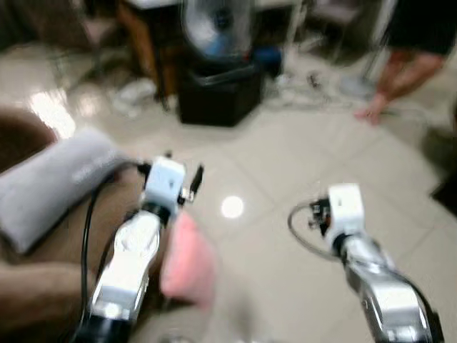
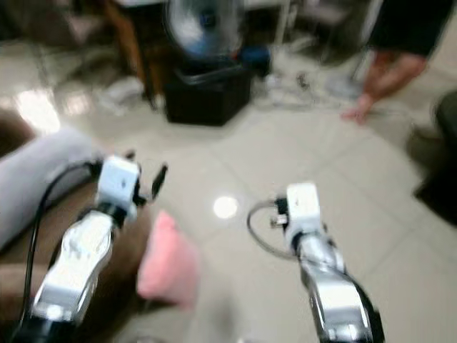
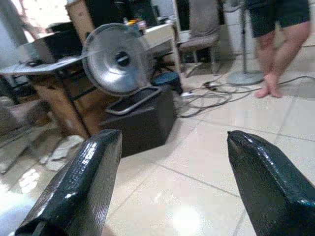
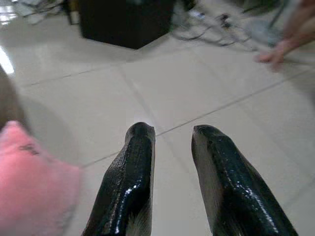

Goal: Move the pillow to the sofa from floor

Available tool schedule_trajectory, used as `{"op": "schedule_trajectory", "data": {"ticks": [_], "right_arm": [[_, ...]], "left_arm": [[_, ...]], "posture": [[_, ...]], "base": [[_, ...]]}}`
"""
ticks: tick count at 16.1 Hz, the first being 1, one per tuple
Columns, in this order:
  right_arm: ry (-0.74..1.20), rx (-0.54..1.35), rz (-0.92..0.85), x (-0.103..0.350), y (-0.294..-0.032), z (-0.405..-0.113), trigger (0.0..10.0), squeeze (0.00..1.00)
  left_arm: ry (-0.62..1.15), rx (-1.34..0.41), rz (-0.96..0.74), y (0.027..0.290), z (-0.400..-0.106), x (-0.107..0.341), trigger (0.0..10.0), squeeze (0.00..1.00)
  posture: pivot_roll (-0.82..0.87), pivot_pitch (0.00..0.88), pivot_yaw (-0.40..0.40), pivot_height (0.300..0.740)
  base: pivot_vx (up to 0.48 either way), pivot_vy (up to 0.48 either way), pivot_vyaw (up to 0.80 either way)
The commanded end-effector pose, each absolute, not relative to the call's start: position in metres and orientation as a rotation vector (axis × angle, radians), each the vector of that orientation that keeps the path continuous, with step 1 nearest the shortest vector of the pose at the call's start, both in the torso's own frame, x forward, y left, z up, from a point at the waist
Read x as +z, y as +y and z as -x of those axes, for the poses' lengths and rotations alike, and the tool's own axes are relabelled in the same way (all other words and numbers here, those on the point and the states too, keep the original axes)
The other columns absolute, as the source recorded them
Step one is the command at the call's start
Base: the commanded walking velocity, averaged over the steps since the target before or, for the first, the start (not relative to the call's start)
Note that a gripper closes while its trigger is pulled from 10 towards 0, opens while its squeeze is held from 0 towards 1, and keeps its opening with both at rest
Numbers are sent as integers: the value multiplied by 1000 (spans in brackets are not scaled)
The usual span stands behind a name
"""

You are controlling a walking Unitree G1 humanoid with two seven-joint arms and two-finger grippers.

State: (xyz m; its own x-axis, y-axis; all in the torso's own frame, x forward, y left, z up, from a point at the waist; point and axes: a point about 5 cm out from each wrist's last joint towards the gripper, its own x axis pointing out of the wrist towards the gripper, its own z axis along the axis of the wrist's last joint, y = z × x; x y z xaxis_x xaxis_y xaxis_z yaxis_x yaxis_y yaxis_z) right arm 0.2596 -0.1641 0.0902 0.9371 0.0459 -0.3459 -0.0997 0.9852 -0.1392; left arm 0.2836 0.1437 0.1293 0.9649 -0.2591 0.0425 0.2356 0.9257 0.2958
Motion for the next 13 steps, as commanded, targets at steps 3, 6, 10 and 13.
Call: {"op": "schedule_trajectory", "data": {"ticks": [3, 6, 10, 13], "right_arm": [[338, 99, 190, 88, -159, -260, 10000, 0], [337, 87, 187, 87, -162, -259, 10000, 0], [300, 146, 249, 89, -157, -260, 10000, 0], [314, 166, 273, 84, -155, -258, 10000, 0]], "left_arm": [[-52, -228, -273, 153, -283, 124, 10000, 0], [-36, -205, -299, 158, -284, 121, 10000, 0], [-46, -198, -279, 157, -286, 122, 10000, 0], [-46, -203, -279, 156, -285, 122, 10000, 0]], "posture": [[-16, 37, -3, 740], [-17, 33, -6, 740], [-16, 28, -7, 740], [-15, 20, -5, 740]], "base": [[0, 0, 0], [0, 0, 0], [256, 0, 0], [382, 0, 752]]}}
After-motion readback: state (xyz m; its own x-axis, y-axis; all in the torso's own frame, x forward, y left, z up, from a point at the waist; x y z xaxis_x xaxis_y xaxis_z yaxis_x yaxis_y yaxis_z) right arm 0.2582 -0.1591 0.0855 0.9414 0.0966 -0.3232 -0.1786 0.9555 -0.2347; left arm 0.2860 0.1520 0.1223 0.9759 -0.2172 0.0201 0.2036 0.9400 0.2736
